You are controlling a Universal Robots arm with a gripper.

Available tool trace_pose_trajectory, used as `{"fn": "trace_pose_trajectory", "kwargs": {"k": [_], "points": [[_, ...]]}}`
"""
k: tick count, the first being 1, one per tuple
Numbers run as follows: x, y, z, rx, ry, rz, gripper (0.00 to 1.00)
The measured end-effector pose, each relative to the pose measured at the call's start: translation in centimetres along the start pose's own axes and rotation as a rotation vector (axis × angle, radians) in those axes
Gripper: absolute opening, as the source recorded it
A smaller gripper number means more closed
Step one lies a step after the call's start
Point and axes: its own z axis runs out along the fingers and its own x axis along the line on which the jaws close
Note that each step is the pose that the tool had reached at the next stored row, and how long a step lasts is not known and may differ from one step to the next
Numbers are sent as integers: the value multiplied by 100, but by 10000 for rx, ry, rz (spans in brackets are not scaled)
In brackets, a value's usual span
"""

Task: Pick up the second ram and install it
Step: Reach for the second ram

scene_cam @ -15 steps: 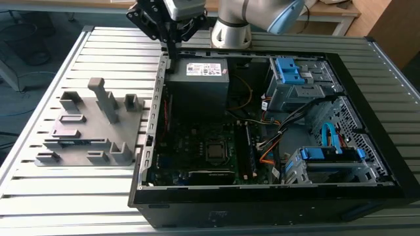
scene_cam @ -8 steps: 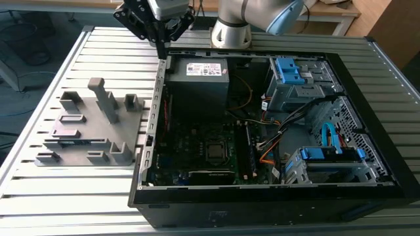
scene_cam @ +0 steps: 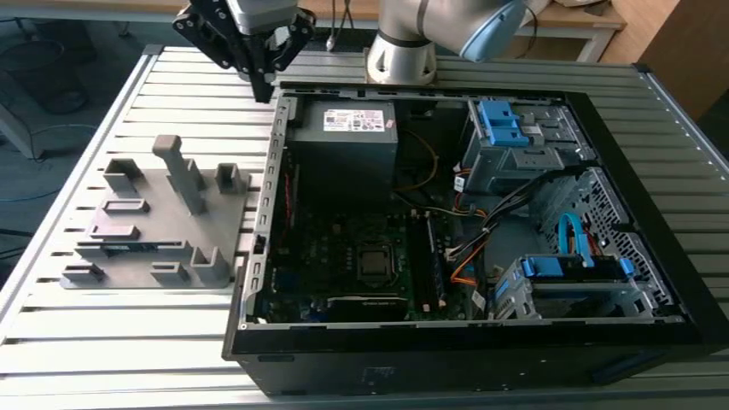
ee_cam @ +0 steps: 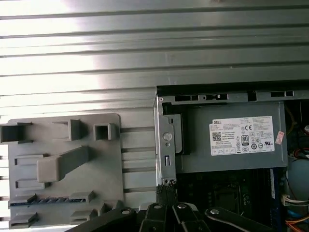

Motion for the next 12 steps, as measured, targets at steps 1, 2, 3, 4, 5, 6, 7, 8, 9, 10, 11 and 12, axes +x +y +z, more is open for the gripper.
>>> {"fn": "trace_pose_trajectory", "kwargs": {"k": [1, 2, 3, 4, 5, 6, 7, 8, 9, 10, 11, 12], "points": [[29, -2, -1, 1, 0, 0, 10], [59, -4, -2, 0, -1, 1, 10], [88, -7, -3, 1, -1, 0, 10], [120, -9, -4, 2, -1, 0, 10], [151, -11, -5, 1, -2, -1, 10], [182, -14, -5, 1, -3, -1, 10], [209, -16, -6, 0, -3, 0, 10], [236, -18, -7, 0, -4, 1, 10], [262, -20, -7, 0, -3, 1, 10], [288, -22, -8, 0, -4, 0, 10], [316, -24, -9, 0, -4, 0, 10], [341, -26, -10, 1, -4, 0, 10]]}}
